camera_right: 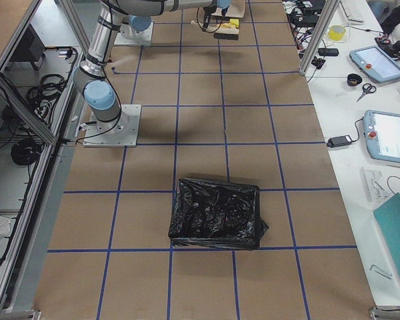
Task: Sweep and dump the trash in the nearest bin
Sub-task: 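Move the brush with the right gripper toward the sponge and bread pile, then sweep the sponge, bread and potato into the dustpan with the right gripper's brush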
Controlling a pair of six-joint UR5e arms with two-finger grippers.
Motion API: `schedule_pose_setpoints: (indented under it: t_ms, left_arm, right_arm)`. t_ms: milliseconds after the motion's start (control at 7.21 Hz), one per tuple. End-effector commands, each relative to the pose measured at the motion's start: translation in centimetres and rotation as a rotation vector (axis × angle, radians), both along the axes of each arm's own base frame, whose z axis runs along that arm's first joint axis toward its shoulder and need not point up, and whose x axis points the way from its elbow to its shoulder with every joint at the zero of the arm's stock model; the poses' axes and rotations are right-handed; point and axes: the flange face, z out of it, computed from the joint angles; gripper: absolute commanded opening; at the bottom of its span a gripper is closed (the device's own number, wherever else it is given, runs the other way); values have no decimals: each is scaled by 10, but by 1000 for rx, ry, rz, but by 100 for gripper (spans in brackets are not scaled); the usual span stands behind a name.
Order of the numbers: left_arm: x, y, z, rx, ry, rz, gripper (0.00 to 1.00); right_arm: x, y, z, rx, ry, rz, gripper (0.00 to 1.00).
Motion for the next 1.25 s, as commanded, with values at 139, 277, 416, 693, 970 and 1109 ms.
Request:
schedule_pose_setpoints:
  t_ms: [139, 277, 416, 693, 970, 1109]
  left_arm:
    - [-19, -12, -15, -9, 6, 21, 0]
    - [-21, -13, -20, -6, 9, 28, 0]
    - [-26, -16, -27, 3, 13, 18, 0]
    - [-33, -20, -31, 12, 11, 7, 0]
    - [-33, -20, -32, 14, 10, 7, 0]
    - [-33, -20, -32, 14, 10, 7, 0]
  right_arm:
    - [37, -14, 4, -7, -68, -66, 0]
    - [56, -23, -8, -14, -76, -76, 0]
    - [70, -23, -23, -15, -66, -77, 0]
    - [75, -21, -40, -2, -45, -76, 0]
    - [90, -15, -61, -6, -64, -88, 0]
    - [95, -11, -66, -3, -61, -87, 0]
